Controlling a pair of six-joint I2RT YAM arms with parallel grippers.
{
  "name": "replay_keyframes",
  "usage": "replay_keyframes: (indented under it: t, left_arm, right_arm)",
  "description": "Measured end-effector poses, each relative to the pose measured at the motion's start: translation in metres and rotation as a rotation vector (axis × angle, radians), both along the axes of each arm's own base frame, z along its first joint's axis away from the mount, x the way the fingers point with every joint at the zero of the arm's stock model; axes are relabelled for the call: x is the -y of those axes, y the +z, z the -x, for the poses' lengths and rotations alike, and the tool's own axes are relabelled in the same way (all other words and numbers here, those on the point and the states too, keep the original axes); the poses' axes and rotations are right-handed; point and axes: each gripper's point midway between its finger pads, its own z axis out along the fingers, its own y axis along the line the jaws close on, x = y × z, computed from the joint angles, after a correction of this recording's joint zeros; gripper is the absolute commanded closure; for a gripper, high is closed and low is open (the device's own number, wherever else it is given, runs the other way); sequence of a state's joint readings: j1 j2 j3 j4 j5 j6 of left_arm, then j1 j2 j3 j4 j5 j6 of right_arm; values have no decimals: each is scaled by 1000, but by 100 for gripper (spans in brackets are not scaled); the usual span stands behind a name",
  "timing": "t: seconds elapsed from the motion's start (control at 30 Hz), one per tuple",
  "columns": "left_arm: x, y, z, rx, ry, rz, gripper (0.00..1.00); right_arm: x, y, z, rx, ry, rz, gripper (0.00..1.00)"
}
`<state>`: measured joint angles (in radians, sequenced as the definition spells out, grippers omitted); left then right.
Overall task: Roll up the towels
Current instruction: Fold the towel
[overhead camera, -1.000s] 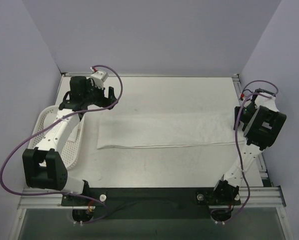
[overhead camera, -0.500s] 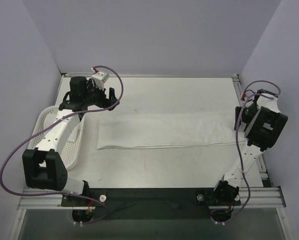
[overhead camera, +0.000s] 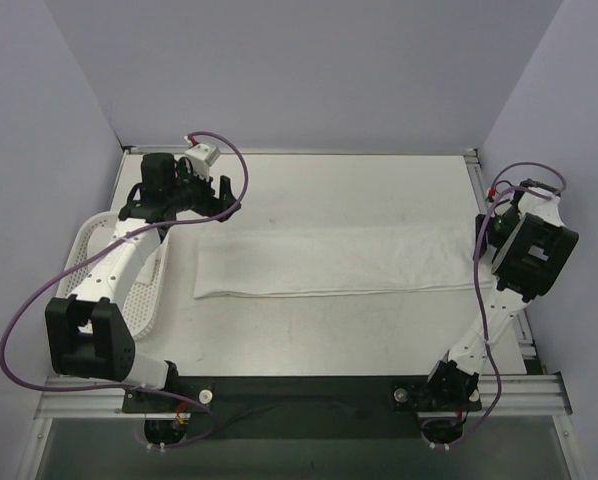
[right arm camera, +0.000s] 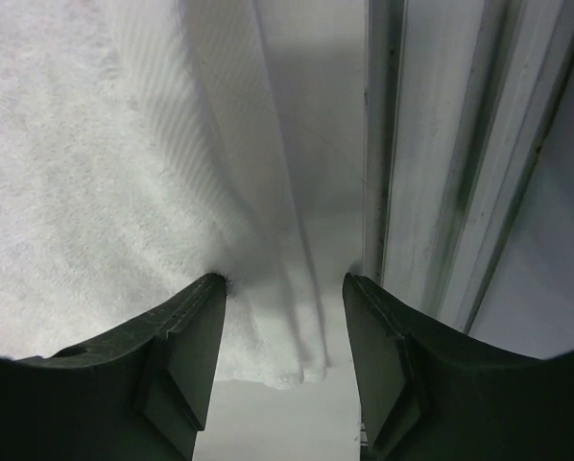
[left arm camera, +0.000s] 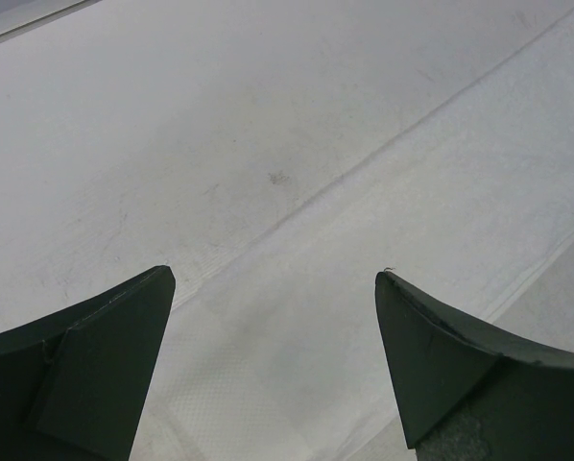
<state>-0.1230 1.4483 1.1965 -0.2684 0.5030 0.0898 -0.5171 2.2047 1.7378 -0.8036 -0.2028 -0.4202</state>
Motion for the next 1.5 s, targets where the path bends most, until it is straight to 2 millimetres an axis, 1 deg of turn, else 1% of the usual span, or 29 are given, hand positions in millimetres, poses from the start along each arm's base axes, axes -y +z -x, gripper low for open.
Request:
replay_keyframes:
  t: [0.07, 0.17, 0.27, 0.33, 0.37, 0.43, 0.47, 0.5, 0.6, 0.7, 0.8, 0.87, 0.93, 1.0, 1.07, 1.1, 1.17, 1.2, 1.27, 1.33, 1.43, 1.5]
  left_arm:
    - [0, -1, 0, -2, 0, 0, 3]
    - [0, -3, -1, -7, -1, -2, 3]
    - [0, -6, -2, -11, -2, -5, 3]
    - [0, -7, -2, -13, -3, -7, 3]
    - [0, -7, -2, -13, -3, -8, 3]
    - [0, -7, -2, -12, -4, -11, 3]
    - [0, -8, -3, -11, -5, -11, 3]
    - [0, -8, -3, -10, -6, -13, 3]
    - [0, -8, -3, -12, -6, -14, 3]
    - [0, -9, -3, -13, -6, -14, 3]
    - [-1, -10, -3, -23, 5, -11, 3]
    - [-2, -12, -4, -48, 15, -3, 3]
    - [-4, -12, -9, -81, 24, 10, 3]
    - [-7, -15, -15, -117, 46, 19, 3]
    - [-10, -22, -18, -169, 72, 25, 3]
    - [-12, -25, -19, -196, 84, 27, 3]
    - [-15, -33, -19, -238, 105, 25, 3]
    - [-16, -37, -16, -260, 115, 24, 3]
    - [-19, -42, -12, -294, 129, 24, 3]
    - [-22, -44, -9, -316, 138, 28, 3]
    - [-26, -48, -5, -350, 161, 40, 3]
    - [-29, -49, -3, -365, 176, 54, 3]
  right_arm:
    - [-1, -5, 1, -13, 1, -8, 49]
    - [-4, -6, 1, -19, 6, -9, 51]
    - [-6, -7, 0, -20, 7, -12, 61]
    - [-8, -7, 0, -20, 6, -20, 68]
    - [-9, -7, 0, -22, 5, -25, 76]
    - [-13, -8, 0, -20, 3, -39, 85]
    - [-14, -8, 1, -22, 1, -47, 91]
    - [-16, -8, 1, -23, 2, -53, 100]
    - [-18, -8, 1, -25, 6, -58, 100]
    - [-16, -7, 2, -24, 1, -59, 100]
    - [-12, -3, 6, -25, -3, -55, 100]
    - [-8, 3, 8, -21, -8, -46, 100]
    - [-6, 16, 8, -4, -12, -38, 100]
    - [-7, 35, 6, 28, -10, -27, 100]
    - [-14, 57, 3, 69, 5, -15, 100]
    - [-21, 68, 0, 91, 21, -11, 100]
    - [-42, 88, -6, 132, 62, -11, 100]
    - [-59, 99, -11, 156, 94, -21, 100]
    - [-95, 111, -17, 185, 158, -54, 100]
    - [-132, 116, -20, 194, 218, -105, 100]
    - [-187, 116, -19, 180, 289, -203, 100]
    - [-218, 116, -18, 167, 316, -271, 100]
